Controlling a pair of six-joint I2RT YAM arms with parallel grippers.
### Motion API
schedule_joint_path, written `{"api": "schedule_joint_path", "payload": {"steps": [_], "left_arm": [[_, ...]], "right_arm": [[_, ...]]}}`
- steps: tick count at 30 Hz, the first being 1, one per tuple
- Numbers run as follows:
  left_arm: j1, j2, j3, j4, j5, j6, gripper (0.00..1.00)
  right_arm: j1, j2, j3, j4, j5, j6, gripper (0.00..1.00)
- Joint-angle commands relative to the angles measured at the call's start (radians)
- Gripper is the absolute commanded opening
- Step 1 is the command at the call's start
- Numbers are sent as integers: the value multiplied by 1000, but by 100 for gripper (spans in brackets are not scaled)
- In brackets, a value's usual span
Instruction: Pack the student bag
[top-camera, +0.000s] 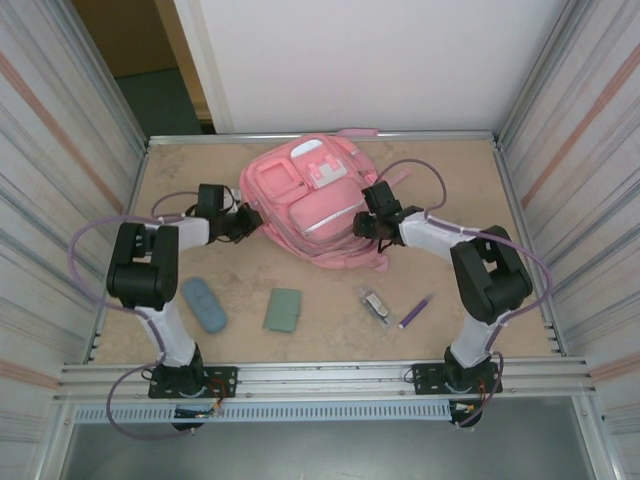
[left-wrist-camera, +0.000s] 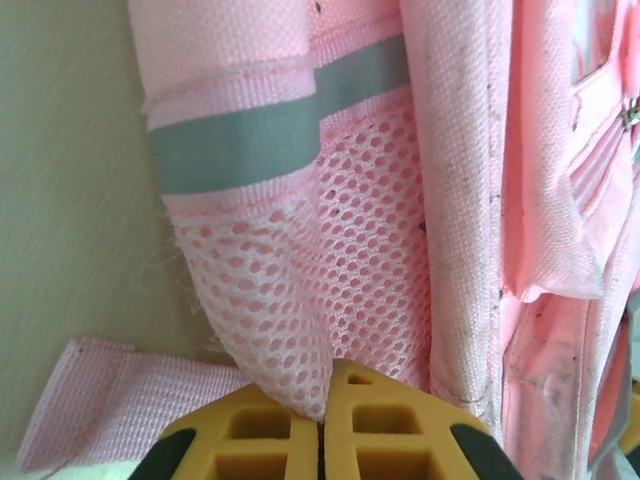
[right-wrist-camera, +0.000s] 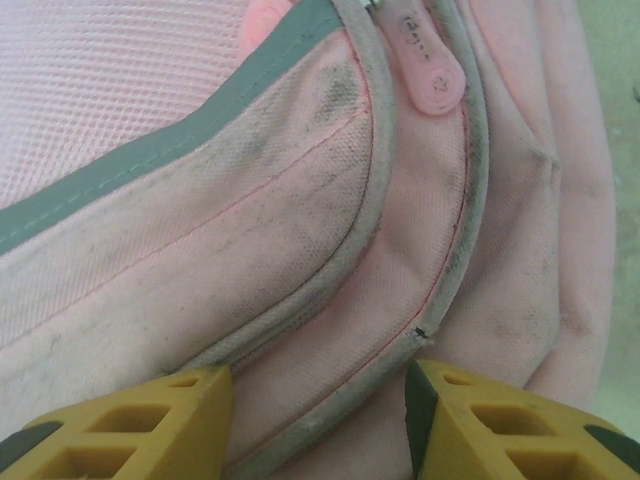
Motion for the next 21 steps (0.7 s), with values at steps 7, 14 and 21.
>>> {"api": "schedule_joint_path", "payload": {"steps": [7,14,21], "left_arm": [[-163,-287,-227,-126,-189,-365,0],[-212,-302,-189,-216,-118,-537,0],[-221,-372,-120,-341,-127,-621,0]], "right_arm": [[-49,276,292,24,-86,-70,47],[-63,323,405,104,-174,-215,50],[-63,-17,192,161,-296,-285,54]]}}
